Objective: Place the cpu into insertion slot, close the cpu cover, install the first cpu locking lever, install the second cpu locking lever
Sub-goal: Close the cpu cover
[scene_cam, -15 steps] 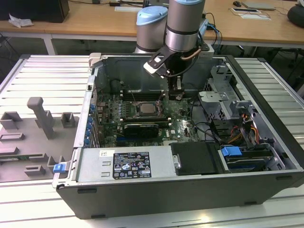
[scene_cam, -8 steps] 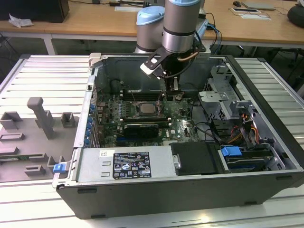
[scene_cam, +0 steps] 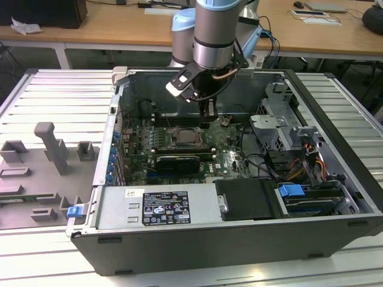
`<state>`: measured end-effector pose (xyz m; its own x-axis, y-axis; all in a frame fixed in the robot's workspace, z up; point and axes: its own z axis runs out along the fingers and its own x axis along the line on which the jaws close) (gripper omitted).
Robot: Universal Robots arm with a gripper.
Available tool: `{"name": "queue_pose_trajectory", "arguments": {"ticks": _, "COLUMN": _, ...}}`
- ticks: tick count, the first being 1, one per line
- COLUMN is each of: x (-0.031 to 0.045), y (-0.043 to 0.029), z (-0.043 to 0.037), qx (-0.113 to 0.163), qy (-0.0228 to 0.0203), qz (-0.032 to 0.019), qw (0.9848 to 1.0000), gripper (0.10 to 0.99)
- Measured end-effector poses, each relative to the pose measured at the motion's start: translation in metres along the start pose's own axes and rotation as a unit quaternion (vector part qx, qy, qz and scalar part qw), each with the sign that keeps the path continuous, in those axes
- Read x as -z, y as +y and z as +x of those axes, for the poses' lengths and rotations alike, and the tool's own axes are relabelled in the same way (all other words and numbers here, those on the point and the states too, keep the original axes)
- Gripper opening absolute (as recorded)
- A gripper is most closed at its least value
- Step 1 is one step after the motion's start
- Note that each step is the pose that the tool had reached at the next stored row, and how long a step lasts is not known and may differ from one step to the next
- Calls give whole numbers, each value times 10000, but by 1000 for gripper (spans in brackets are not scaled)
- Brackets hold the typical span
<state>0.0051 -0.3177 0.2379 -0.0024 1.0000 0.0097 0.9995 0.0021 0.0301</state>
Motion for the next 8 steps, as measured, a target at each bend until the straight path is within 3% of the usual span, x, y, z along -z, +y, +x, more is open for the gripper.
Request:
{"name": "queue_pose_trajectory", "arguments": {"ticks": 5, "x": -23, "y": -80, "z": 0, "qx": 0, "qy": 0, "qz": 0, "qw": 10000, "gripper": 106}}
{"name": "queue_pose_trajectory", "arguments": {"ticks": 8, "x": -106, "y": -140, "z": -1, "qx": 0, "qy": 0, "qz": 0, "qw": 10000, "gripper": 106}}
